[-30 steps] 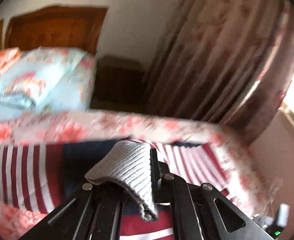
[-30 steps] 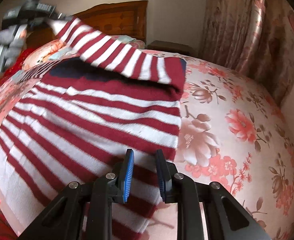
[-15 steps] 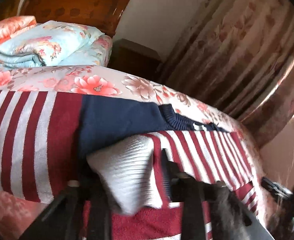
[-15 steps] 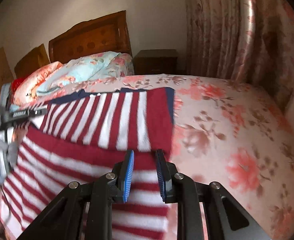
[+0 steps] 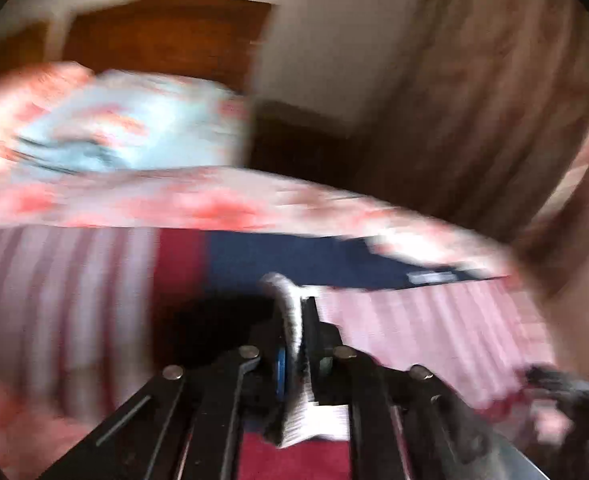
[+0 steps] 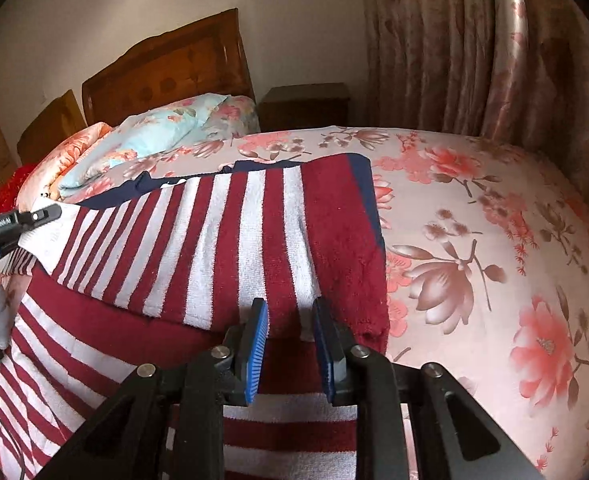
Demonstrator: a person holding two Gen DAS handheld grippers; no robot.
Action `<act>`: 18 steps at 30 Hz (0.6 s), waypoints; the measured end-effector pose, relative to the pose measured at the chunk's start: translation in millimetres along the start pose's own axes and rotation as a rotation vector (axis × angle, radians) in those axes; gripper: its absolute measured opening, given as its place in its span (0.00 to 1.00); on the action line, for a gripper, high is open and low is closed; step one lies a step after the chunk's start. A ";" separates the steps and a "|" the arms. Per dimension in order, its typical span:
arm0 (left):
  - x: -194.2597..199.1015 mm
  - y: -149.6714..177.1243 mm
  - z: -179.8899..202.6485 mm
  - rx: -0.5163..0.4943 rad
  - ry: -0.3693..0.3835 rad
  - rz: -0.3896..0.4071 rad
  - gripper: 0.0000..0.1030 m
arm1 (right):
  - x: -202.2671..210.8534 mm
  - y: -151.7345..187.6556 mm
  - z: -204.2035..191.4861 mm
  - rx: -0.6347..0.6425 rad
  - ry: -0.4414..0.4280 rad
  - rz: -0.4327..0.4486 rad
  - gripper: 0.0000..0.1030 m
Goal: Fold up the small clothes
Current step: 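Grasp the other grey cuff with the left gripper and fold it across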
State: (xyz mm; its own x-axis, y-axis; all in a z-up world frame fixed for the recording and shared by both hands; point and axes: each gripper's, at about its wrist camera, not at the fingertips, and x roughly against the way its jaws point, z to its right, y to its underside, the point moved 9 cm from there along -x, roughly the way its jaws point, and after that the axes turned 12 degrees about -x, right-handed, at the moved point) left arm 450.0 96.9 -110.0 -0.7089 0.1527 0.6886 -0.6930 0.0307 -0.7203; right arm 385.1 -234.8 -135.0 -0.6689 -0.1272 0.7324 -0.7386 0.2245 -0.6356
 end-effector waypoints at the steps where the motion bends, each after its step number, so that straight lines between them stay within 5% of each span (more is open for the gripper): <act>1: 5.2 3.6 -13.1 0.032 -0.127 0.004 0.26 | -0.4 -0.5 -1.4 0.005 0.004 0.000 0.25; 2: 12.8 4.4 -20.2 0.065 -0.191 0.025 1.00 | -0.3 -0.1 -2.4 0.010 0.008 0.000 0.26; 4: 34.5 1.8 -21.8 0.138 -0.211 0.115 1.00 | 0.0 0.4 -3.3 0.016 0.013 0.000 0.26; 7: 46.5 -7.7 23.4 0.062 -0.059 0.161 1.00 | 0.5 0.6 -2.3 0.011 0.007 -0.001 0.26; 12: 16.0 6.6 77.2 -0.151 -0.032 0.038 1.00 | 0.5 1.1 -5.2 0.015 -0.009 -0.006 0.35; 18: -12.1 30.6 67.8 -0.074 0.027 -0.099 1.00 | -3.9 7.8 -23.5 0.117 -0.013 -0.032 0.66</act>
State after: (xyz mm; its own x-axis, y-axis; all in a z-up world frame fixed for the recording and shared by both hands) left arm 428.5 28.9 -134.7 -0.6327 0.1721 0.7550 -0.7473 0.1199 -0.6536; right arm 383.9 -209.9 -137.1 -0.6454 -0.1455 0.7499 -0.7637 0.1056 -0.6368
